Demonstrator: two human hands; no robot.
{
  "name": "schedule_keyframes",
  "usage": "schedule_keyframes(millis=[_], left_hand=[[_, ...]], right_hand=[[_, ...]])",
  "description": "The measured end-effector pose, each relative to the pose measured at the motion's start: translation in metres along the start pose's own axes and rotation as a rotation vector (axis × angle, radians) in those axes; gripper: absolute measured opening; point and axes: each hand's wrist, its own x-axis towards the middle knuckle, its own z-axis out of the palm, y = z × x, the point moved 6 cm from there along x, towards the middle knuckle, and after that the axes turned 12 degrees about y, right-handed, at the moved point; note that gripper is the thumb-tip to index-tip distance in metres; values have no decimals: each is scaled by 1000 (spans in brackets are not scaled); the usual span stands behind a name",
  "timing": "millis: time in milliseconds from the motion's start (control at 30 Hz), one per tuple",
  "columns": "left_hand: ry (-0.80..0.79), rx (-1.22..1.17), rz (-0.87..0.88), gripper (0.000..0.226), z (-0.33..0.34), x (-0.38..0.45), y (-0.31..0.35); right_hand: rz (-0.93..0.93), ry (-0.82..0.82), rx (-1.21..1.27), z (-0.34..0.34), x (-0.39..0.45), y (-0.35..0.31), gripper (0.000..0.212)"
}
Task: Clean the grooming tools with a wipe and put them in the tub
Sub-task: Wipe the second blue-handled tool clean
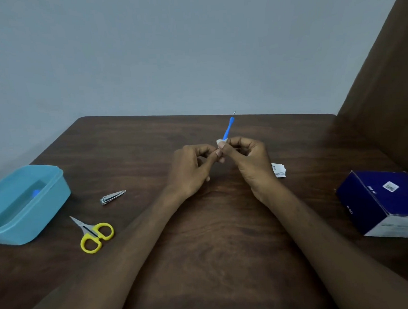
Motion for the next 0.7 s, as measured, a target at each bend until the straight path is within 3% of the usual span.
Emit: schedule_keyframes(millis=[300, 567, 700], left_hand=[[157, 112, -55, 18, -7, 3, -13], [128, 94, -71, 17, -6, 2, -12], [46, 76, -40, 19, -2, 0, -4]], right_hand=[[123, 222, 147, -15, 8, 1, 11], [80, 100, 34, -11, 6, 5, 17], [81, 153, 54, -13, 6, 1, 19]])
